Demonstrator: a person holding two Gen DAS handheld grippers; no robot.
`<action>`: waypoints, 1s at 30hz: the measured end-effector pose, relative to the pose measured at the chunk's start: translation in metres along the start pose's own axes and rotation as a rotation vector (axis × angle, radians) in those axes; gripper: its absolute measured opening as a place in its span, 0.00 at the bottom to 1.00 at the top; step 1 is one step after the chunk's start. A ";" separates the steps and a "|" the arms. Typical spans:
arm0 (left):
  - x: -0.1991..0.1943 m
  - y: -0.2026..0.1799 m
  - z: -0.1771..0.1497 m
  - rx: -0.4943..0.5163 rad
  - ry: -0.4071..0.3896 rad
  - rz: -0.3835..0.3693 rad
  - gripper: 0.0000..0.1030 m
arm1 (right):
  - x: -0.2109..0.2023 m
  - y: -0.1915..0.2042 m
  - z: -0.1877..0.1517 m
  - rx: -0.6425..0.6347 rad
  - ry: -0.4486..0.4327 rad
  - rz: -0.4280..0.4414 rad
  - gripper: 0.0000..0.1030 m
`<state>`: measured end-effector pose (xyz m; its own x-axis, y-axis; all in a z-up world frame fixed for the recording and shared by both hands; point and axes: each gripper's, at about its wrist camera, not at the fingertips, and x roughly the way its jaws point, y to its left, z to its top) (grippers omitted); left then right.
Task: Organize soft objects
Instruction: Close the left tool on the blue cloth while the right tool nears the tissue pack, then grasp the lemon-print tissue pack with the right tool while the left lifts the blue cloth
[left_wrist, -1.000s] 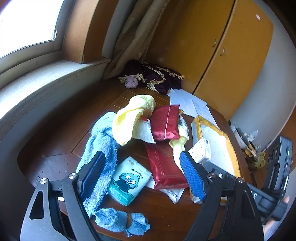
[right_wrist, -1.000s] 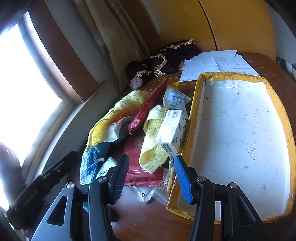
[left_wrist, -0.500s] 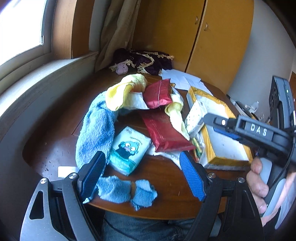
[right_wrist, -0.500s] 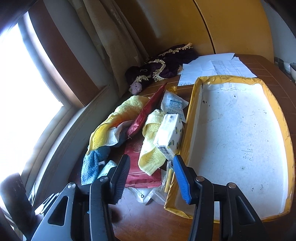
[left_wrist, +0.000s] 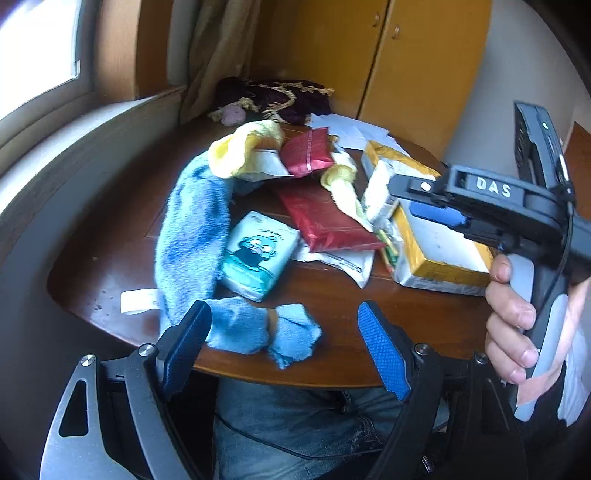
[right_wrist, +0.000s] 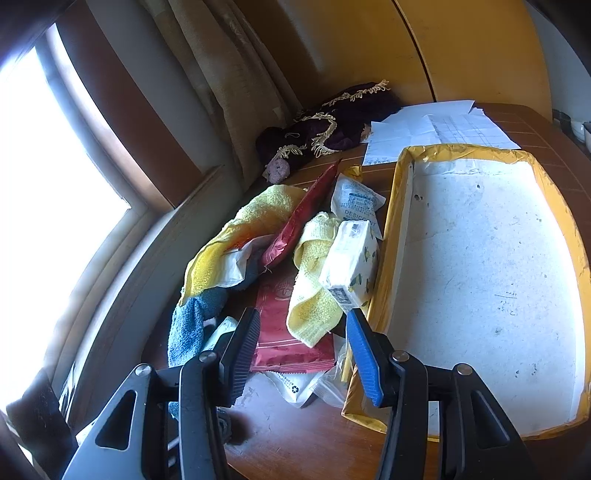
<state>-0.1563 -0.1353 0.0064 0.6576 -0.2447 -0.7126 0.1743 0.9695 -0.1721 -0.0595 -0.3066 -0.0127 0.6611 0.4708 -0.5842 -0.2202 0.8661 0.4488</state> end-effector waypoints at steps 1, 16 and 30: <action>0.002 -0.003 -0.001 0.020 0.003 0.022 0.80 | 0.000 0.000 0.000 -0.002 0.002 0.001 0.50; 0.031 0.009 -0.008 -0.051 0.083 0.048 0.62 | 0.003 -0.006 0.004 0.012 -0.007 -0.033 0.50; 0.043 0.009 0.000 -0.114 0.045 0.002 0.27 | 0.034 -0.004 0.030 -0.010 -0.004 -0.160 0.41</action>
<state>-0.1264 -0.1372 -0.0253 0.6237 -0.2444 -0.7425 0.0872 0.9657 -0.2447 -0.0146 -0.2989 -0.0143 0.6911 0.3256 -0.6453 -0.1189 0.9318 0.3429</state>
